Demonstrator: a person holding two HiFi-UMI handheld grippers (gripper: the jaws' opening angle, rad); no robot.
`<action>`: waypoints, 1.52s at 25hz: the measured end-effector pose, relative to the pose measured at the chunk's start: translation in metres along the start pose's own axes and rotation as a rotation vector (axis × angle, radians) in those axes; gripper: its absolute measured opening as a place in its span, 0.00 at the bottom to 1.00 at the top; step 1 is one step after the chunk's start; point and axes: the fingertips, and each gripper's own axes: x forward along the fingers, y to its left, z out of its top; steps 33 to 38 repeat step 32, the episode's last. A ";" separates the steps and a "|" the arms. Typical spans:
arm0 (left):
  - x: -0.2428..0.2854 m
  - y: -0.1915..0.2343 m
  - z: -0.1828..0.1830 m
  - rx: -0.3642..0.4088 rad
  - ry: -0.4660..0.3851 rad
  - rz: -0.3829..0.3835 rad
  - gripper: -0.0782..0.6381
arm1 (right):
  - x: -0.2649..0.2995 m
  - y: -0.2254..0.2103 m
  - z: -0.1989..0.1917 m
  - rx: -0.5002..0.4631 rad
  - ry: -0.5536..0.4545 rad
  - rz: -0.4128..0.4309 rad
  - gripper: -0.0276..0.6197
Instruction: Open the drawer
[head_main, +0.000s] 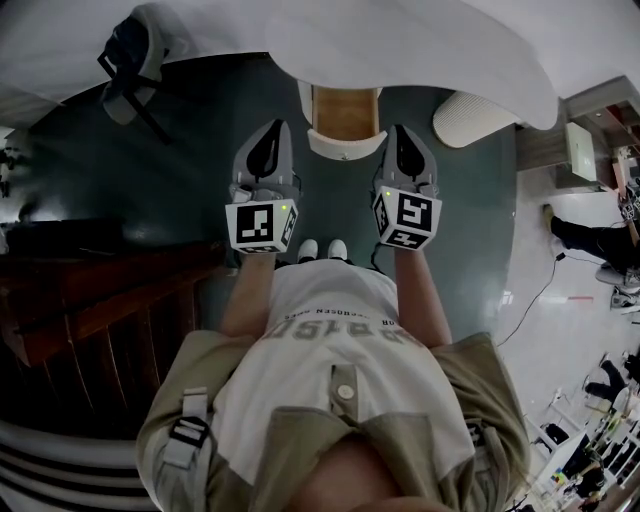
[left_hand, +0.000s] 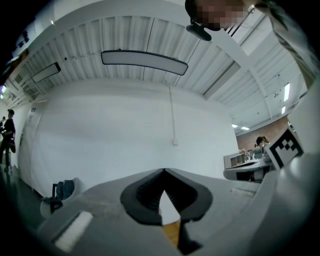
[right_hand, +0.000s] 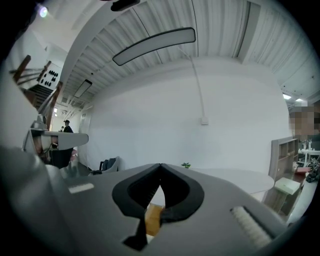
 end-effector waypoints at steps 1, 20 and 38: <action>0.000 0.000 0.000 0.000 0.000 -0.001 0.11 | 0.001 0.000 0.001 -0.001 -0.002 -0.002 0.05; 0.009 0.007 -0.001 0.005 0.010 -0.024 0.11 | 0.003 0.000 0.025 -0.092 -0.106 -0.018 0.05; 0.007 0.014 0.000 0.002 0.012 -0.019 0.11 | 0.003 0.008 0.034 -0.102 -0.132 -0.015 0.05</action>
